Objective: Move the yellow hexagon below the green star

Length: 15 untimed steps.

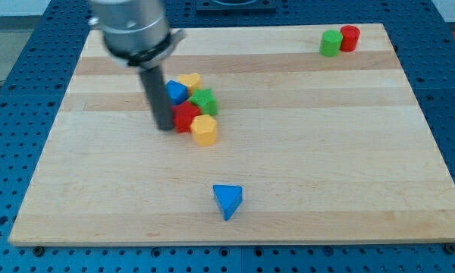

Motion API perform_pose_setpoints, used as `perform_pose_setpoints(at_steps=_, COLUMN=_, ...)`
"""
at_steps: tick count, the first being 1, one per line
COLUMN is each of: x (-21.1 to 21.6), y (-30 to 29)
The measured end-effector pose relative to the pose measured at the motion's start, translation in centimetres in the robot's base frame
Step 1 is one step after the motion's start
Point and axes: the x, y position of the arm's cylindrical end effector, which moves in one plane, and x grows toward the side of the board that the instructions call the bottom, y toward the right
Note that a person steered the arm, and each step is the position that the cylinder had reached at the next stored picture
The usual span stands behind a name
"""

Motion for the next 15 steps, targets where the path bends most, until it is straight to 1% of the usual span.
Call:
perform_pose_setpoints(at_steps=1, x=0.0, y=-0.4)
perform_pose_setpoints(at_steps=2, x=2.9, y=-3.8)
perform_pose_setpoints(at_steps=3, x=4.8, y=-3.9)
perform_pose_setpoints(at_steps=4, x=4.6, y=2.1)
perform_pose_setpoints(at_steps=7, x=1.8, y=3.5)
perform_pose_setpoints(at_steps=8, x=3.5, y=2.7)
perform_pose_setpoints(at_steps=9, x=9.3, y=2.5)
perform_pose_setpoints(at_steps=10, x=9.5, y=5.5)
perform_pose_setpoints(at_steps=11, x=8.6, y=5.7)
perform_pose_setpoints(at_steps=12, x=5.1, y=5.0)
perform_pose_setpoints(at_steps=13, x=3.9, y=4.6)
perform_pose_setpoints(at_steps=14, x=3.9, y=4.6)
perform_pose_setpoints(at_steps=15, x=9.7, y=4.6)
